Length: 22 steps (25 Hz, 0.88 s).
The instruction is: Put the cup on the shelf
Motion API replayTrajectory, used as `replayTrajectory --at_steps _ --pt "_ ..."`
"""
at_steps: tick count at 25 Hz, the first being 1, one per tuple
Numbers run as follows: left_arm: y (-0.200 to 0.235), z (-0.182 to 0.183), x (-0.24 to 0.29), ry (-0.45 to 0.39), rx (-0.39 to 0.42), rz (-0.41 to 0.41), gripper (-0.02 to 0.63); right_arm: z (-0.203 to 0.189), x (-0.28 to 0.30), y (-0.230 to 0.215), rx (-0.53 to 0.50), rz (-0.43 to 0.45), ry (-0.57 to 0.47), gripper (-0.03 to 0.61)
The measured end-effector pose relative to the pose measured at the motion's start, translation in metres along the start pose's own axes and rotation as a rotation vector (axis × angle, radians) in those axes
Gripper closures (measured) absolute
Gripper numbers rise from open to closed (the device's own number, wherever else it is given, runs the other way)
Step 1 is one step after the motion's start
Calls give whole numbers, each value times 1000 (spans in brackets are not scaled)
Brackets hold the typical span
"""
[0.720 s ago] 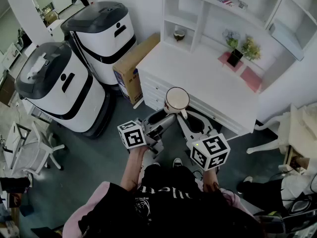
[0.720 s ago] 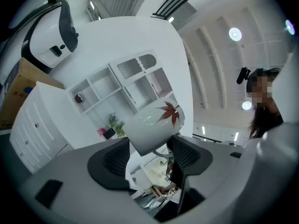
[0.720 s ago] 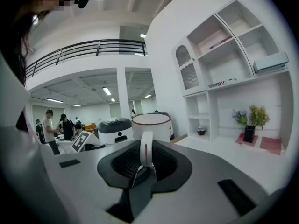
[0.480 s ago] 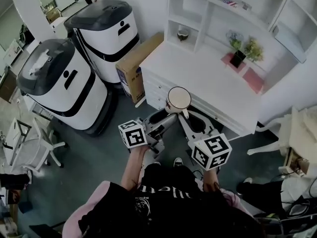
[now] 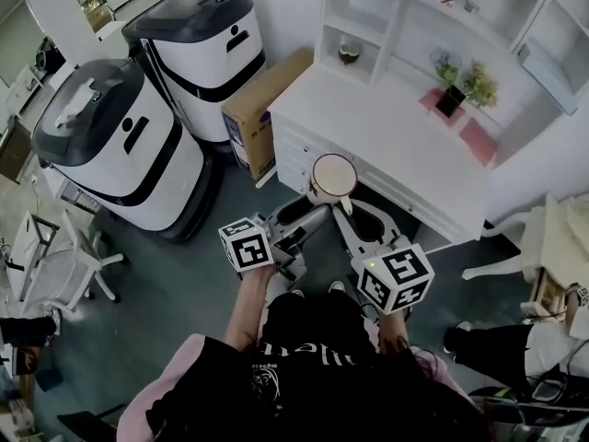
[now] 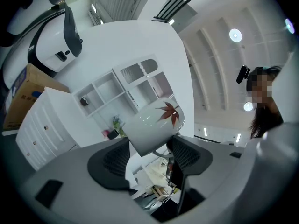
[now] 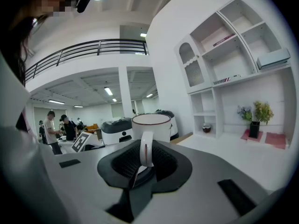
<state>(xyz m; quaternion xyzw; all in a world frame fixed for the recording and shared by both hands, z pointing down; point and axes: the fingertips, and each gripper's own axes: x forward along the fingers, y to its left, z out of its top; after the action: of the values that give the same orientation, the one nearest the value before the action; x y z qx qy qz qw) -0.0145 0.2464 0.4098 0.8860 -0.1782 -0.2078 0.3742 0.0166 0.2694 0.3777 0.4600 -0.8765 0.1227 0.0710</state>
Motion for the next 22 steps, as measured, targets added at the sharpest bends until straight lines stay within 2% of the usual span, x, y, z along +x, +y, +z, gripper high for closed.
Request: replayTrajectory --at_steps 4,11,17,22 --pt "5 3 -9 -2 -14 3 325 -3 8 7 4 -1 11 491" --pt "24 14 11 -4 -14 11 325 3 26 -16 15 3 8 491" --pt "58 37 43 -10 -4 30 325 14 61 -54 21 28 -4 491" --pt "97 70 92 -9 19 38 325 35 103 -106 16 43 -15 491"
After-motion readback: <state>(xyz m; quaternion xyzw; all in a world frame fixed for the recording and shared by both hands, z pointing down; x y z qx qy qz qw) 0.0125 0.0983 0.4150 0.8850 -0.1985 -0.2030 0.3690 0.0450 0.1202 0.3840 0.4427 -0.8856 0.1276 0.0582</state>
